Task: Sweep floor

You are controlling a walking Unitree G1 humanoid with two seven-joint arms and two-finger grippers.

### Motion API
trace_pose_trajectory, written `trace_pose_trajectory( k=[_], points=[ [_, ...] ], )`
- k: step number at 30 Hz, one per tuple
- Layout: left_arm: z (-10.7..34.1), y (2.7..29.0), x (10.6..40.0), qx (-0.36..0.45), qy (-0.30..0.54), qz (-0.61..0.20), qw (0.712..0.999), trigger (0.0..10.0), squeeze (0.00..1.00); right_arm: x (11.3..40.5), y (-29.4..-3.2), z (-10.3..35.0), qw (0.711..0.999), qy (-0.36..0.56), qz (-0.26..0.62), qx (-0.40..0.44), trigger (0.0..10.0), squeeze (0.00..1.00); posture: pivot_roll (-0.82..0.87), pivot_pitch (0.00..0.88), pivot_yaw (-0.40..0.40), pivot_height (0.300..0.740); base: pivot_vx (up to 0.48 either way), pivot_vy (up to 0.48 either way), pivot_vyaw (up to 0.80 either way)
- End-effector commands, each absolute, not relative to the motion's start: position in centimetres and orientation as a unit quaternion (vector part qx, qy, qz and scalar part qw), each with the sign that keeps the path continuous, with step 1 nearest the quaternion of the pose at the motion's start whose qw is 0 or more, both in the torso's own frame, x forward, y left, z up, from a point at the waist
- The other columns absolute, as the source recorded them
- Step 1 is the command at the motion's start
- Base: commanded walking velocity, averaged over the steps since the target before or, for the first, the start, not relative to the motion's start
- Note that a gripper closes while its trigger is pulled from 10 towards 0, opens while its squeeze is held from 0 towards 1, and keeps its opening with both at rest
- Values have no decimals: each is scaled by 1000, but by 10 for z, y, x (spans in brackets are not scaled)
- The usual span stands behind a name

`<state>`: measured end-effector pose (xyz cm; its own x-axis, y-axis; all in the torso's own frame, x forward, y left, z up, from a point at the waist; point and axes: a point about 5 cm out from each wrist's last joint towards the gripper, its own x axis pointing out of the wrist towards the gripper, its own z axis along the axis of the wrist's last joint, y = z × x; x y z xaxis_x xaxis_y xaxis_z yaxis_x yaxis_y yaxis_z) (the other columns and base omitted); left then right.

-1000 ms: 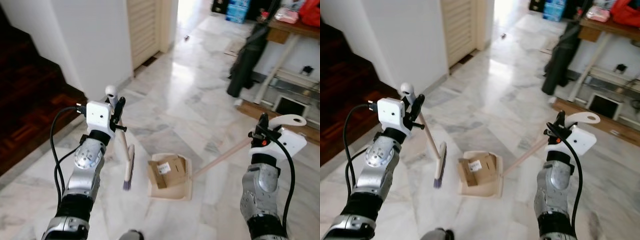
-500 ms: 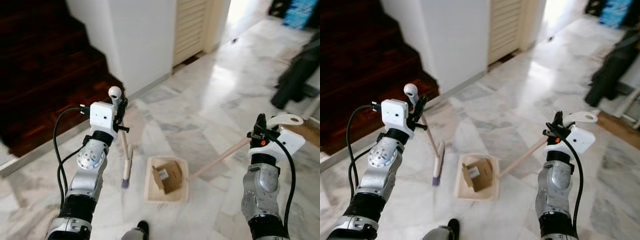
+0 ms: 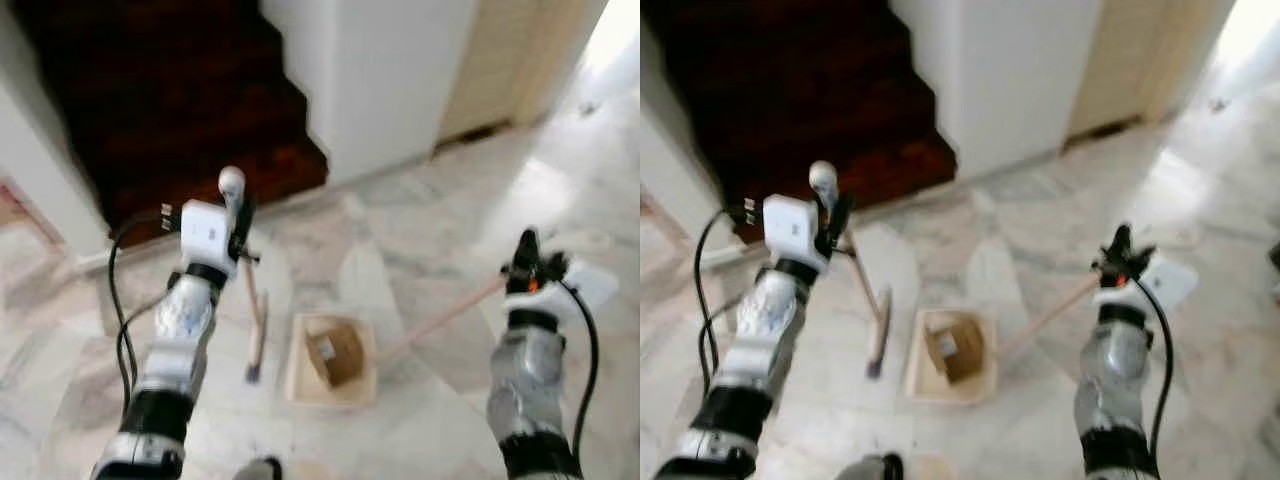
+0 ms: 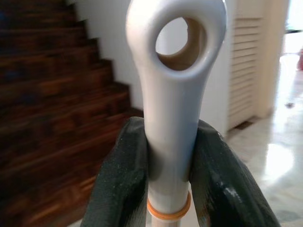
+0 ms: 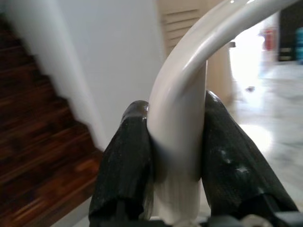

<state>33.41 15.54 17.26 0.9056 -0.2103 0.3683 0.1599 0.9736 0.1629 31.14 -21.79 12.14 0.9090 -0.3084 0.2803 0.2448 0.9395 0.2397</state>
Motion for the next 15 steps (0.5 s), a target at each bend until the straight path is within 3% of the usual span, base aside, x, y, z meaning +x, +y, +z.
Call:
trace_pose_trajectory(
  k=[1,15],
  points=[
    [185,152,334,71,-222,-100,967,10000,0,311,-223,132,965,-184,-153,110,10000,0,160,121,-40,740,0,0,681],
    [178,155,328,74,-210,-90,971,10000,0,312,-222,130,965,-179,-150,115,10000,0,167,117,-42,740,0,0,639]
  ],
)
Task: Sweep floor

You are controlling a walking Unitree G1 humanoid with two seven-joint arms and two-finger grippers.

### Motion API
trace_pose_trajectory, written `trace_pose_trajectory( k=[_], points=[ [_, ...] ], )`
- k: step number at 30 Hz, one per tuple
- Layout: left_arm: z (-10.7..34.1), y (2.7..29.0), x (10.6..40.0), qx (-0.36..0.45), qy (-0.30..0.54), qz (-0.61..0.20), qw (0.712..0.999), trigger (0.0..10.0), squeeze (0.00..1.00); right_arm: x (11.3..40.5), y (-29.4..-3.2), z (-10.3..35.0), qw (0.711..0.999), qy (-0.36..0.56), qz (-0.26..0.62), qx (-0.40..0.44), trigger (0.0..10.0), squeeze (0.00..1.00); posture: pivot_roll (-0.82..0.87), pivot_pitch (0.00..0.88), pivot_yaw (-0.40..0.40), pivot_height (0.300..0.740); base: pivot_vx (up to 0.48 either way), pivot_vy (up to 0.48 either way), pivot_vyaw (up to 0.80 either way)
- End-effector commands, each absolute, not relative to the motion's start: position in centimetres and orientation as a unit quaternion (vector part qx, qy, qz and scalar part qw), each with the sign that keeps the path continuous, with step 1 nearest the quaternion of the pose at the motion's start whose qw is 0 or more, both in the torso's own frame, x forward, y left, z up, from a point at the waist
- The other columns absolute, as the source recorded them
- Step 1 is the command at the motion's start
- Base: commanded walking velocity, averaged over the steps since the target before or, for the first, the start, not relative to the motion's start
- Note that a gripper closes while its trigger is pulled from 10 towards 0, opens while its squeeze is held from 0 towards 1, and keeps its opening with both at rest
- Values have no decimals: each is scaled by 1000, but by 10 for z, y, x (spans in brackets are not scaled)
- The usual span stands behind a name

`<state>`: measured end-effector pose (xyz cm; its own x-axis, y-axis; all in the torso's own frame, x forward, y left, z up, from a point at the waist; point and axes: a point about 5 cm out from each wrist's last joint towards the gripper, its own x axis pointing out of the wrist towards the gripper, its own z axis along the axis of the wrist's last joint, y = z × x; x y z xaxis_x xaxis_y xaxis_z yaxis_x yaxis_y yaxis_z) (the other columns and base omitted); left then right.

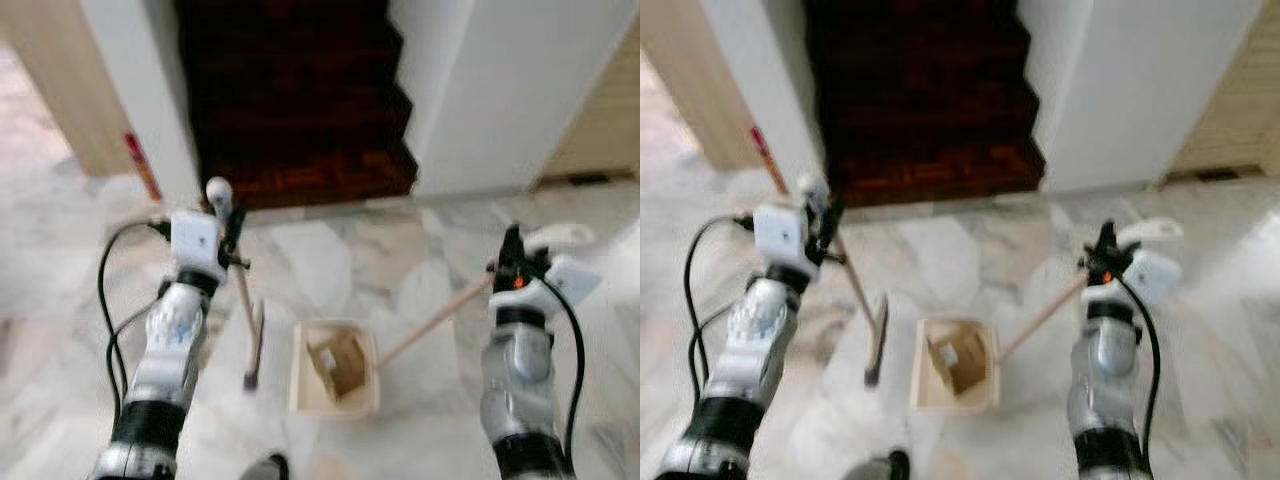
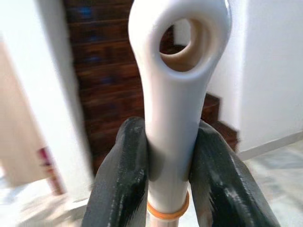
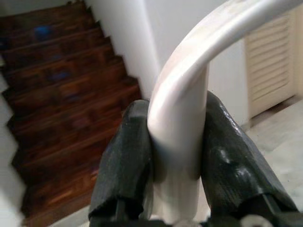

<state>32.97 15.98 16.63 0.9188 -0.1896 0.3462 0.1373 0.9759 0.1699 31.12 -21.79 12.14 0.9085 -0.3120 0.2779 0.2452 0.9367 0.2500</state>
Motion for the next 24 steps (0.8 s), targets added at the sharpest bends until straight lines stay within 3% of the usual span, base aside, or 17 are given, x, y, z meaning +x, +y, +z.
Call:
trace_pose_trajectory(
  k=[1,19,24],
  points=[
    [177,154,328,72,-208,-90,971,10000,0,312,-222,130,965,-178,-151,117,10000,0,167,117,-42,740,0,0,0],
    [175,154,327,49,-200,-76,976,10000,0,311,-224,129,963,-178,-155,127,10000,0,161,111,-48,740,0,0,0],
    [175,152,327,52,-198,-78,976,10000,0,312,-224,130,965,-176,-153,124,10000,0,158,102,-49,740,0,337,0]
  ],
)
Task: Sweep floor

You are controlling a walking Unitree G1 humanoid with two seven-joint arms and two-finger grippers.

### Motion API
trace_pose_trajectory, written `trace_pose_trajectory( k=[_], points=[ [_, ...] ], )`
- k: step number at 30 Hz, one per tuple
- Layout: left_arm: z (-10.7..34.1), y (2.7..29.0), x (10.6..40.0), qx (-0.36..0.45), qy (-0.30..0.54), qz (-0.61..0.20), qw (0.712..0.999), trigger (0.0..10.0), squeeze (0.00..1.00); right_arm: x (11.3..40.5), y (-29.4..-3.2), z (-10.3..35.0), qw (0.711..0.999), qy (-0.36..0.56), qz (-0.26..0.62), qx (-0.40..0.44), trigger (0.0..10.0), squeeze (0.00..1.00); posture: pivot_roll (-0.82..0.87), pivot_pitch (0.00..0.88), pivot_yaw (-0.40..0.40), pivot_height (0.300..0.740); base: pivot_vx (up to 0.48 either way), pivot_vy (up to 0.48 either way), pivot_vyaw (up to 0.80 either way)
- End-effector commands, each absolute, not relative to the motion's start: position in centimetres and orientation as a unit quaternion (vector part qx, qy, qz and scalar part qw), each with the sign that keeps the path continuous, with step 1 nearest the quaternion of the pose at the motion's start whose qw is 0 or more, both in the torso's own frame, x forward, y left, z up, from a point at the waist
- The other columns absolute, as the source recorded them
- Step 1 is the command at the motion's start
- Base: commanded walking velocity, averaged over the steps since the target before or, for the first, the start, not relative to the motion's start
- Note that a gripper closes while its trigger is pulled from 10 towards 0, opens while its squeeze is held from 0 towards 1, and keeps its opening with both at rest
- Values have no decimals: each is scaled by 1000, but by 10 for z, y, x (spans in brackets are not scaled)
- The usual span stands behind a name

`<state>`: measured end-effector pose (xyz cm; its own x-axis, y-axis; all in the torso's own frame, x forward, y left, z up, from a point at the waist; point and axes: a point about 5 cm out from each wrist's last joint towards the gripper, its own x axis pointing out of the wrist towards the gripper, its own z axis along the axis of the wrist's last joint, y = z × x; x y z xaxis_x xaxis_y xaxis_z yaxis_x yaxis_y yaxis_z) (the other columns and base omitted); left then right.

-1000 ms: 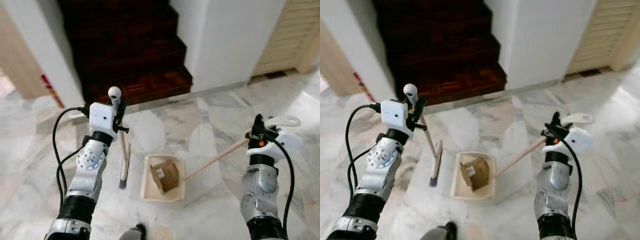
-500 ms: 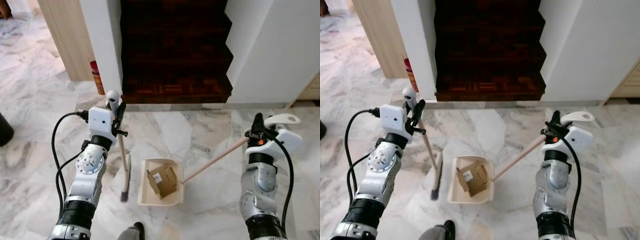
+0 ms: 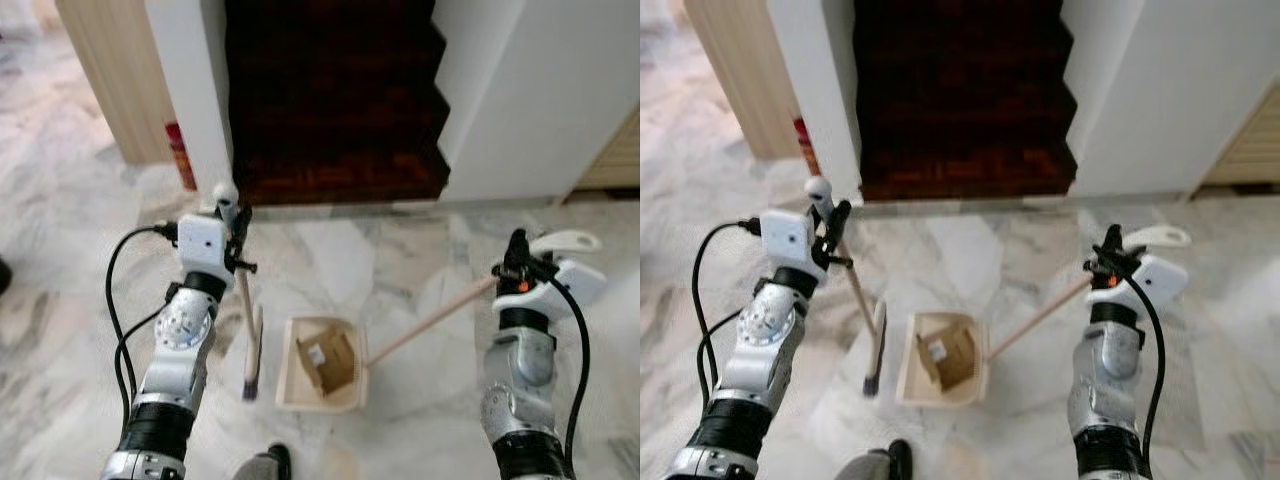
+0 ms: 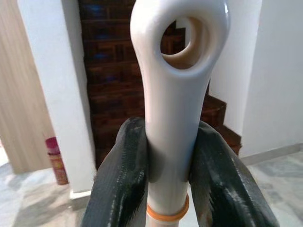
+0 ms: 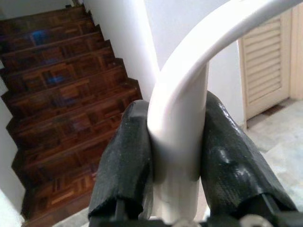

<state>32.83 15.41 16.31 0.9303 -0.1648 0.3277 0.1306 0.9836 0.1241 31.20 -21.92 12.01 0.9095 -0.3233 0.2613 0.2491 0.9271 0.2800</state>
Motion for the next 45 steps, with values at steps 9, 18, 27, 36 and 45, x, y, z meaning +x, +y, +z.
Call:
trace_pose_trajectory(
  k=[9,18,27,36,45],
  points=[
    [176,151,327,48,-200,-81,975,10000,0,312,-223,129,965,-176,-150,125,10000,0,159,84,-51,740,0,335,0],
    [174,151,326,48,-199,-80,976,10000,0,314,-223,130,966,-174,-146,126,10000,0,160,66,-58,740,0,342,0],
    [175,150,326,45,-200,-78,976,10000,0,313,-221,130,966,-173,-141,127,10000,0,162,79,-63,740,0,342,0],
    [174,152,324,44,-198,-71,977,10000,0,313,-222,130,967,-170,-143,126,10000,0,158,112,-72,740,0,341,0],
    [174,151,324,41,-197,-69,977,10000,0,315,-221,132,966,-169,-140,134,10000,0,157,123,-76,740,0,340,0]
  ],
)
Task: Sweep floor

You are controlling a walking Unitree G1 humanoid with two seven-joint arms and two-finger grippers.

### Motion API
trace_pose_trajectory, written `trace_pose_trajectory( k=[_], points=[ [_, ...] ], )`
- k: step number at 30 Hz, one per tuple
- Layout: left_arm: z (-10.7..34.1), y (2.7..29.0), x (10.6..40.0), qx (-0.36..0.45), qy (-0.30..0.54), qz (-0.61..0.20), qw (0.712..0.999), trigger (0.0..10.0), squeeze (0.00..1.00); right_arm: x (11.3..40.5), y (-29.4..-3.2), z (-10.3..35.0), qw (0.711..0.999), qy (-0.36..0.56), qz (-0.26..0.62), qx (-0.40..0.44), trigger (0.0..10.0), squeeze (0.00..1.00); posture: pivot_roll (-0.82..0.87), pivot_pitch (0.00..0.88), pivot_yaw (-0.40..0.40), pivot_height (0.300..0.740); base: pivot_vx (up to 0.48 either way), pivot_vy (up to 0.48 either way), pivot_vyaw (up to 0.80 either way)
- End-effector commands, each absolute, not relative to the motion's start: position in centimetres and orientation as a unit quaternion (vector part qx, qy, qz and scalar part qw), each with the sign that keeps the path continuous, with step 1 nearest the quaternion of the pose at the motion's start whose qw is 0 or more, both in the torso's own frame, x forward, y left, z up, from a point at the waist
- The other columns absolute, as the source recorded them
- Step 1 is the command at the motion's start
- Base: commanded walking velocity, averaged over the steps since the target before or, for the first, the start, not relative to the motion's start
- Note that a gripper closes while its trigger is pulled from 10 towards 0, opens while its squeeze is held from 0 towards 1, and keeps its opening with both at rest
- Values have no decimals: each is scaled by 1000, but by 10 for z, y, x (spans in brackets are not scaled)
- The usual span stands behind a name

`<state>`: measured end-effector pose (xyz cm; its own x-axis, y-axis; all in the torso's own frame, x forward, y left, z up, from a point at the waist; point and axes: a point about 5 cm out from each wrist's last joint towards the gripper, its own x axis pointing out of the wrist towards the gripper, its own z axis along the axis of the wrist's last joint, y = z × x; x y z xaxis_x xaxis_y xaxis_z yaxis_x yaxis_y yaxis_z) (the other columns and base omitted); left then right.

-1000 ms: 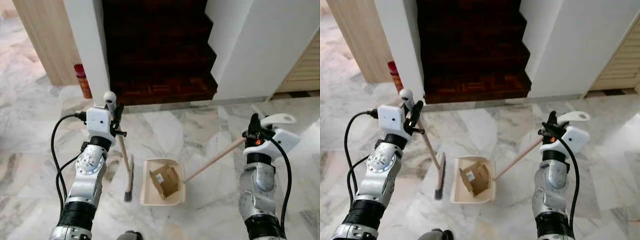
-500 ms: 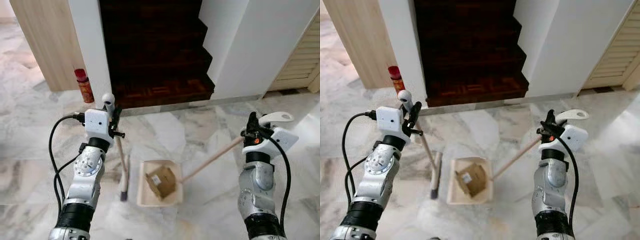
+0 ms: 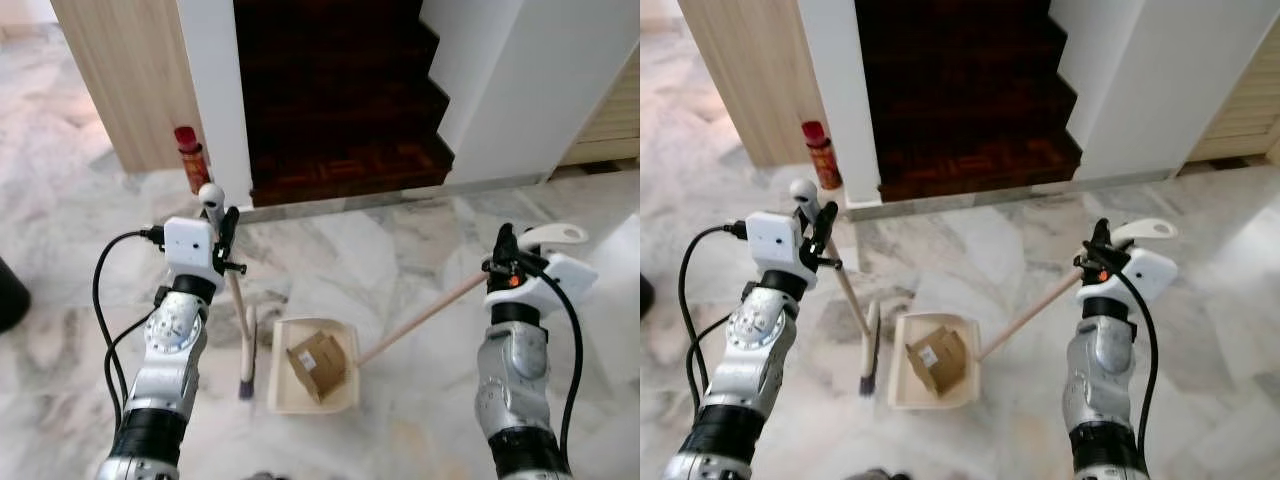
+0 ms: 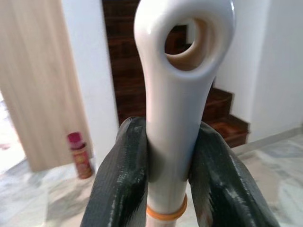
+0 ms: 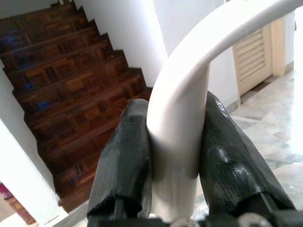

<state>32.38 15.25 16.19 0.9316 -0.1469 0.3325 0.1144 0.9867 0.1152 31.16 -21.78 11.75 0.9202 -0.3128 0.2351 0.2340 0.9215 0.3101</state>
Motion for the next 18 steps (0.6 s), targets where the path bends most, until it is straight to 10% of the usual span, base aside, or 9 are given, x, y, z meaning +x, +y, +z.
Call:
trace_pose_trajectory(
  k=[1,18],
  points=[
    [174,151,324,41,-197,-69,977,10000,0,315,-221,132,966,-169,-140,134,10000,0,157,123,-76,740,0,341,0],
    [174,154,324,40,-195,-67,978,10000,0,314,-216,129,968,-163,-133,138,10000,0,164,120,-74,740,0,342,-164]
  ],
)
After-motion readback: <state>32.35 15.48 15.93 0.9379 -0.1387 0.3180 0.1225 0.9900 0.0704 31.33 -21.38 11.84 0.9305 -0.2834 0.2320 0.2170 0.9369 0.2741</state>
